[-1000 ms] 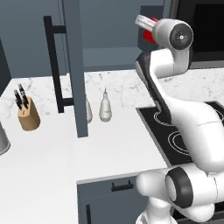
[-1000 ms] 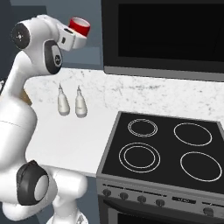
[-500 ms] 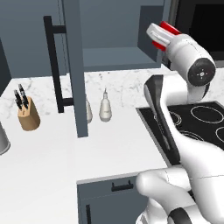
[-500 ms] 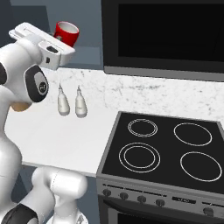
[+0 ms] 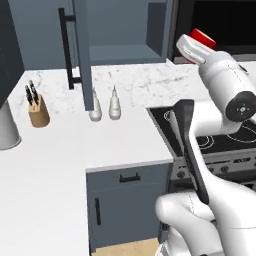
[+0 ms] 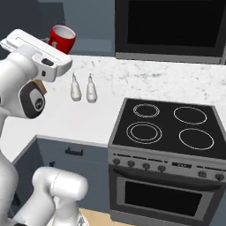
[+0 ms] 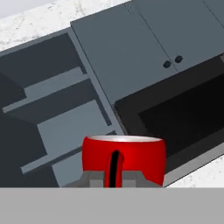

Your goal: Gather all objects into one cabinet and sort the glasses and bowls to opposite sides.

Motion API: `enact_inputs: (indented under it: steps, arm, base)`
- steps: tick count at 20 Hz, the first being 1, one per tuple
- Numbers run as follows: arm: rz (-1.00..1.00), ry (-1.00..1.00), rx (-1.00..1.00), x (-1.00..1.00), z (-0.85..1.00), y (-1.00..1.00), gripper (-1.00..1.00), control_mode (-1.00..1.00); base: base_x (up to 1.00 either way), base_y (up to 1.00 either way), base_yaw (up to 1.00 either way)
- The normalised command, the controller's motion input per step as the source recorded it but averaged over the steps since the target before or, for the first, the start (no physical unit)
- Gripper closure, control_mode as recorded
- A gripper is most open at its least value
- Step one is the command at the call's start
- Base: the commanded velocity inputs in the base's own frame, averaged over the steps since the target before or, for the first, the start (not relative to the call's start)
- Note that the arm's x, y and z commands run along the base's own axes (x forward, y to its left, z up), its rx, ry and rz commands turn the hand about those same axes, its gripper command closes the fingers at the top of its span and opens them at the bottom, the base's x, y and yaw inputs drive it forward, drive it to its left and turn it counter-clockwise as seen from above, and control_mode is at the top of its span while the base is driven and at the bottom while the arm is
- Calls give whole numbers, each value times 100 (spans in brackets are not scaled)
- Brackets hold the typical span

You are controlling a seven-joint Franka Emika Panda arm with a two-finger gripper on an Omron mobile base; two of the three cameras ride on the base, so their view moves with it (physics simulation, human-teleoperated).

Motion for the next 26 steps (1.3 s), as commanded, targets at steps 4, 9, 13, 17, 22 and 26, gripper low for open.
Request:
enact_inputs:
  steps: [4, 9, 13, 17, 22, 26]
  arm:
    - [0, 0, 0, 0, 0, 0, 100, 100]
    - [0, 0, 0, 0, 0, 0, 100, 100]
    - [0, 0, 0, 0, 0, 0, 100, 100]
    - [0, 0, 0, 0, 0, 0, 100, 100]
    - [0, 0, 0, 0, 0, 0, 100, 100]
    - [0, 0, 0, 0, 0, 0, 100, 100]
  base:
    - [-13, -58, -20]
    - [76, -80, -52]
    - [80, -81, -50]
    - [71, -71, -53]
    - [74, -77, -50]
    - [81, -70, -45]
